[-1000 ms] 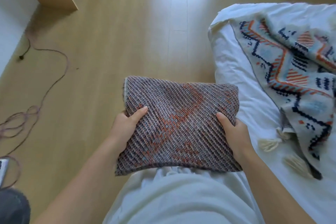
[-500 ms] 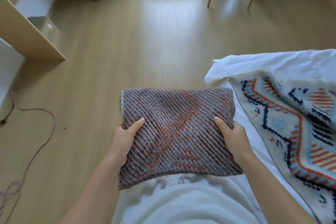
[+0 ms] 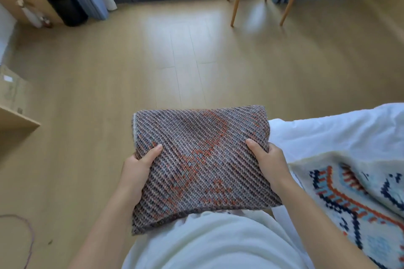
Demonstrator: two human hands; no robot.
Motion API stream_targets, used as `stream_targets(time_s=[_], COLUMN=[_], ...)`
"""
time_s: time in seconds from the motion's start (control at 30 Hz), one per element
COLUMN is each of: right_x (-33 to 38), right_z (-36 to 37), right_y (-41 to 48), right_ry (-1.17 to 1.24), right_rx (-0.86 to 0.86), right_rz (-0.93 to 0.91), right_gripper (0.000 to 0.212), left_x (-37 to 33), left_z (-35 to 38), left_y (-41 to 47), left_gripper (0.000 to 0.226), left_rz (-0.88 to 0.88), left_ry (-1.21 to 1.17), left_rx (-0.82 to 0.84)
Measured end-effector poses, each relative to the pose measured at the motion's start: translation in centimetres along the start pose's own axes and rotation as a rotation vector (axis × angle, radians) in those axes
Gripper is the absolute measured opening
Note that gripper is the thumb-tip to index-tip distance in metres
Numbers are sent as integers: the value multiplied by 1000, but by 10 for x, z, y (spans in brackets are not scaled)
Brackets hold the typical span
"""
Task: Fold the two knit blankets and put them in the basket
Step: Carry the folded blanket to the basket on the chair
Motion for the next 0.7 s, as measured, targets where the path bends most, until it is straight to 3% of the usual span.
stream_targets(time_s=[0.17,0.4,0.7], right_x=[39,64,133], right_z=[-2,-55,-141], right_y=[93,246,472], right_ry=[26,44,28], right_rx=[-134,-334,-356], right_rz=[46,96,95], right_gripper=[38,32,31], left_x=[-115,-235,-385], left_z=[55,201,376], left_y=[82,190,283], left_gripper=[40,36,27], left_rz=[15,16,22], left_ry=[125,240,236], left_rx=[104,219,227])
Point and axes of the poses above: each hand's wrist, its own y-axis towards the middle knuckle, its own z-axis out of the palm, x = y × z, the point moved 7 cm from there along y, towards the middle knuckle, and after that the axes turned 10 degrees about -z, right-handed, at the moved point
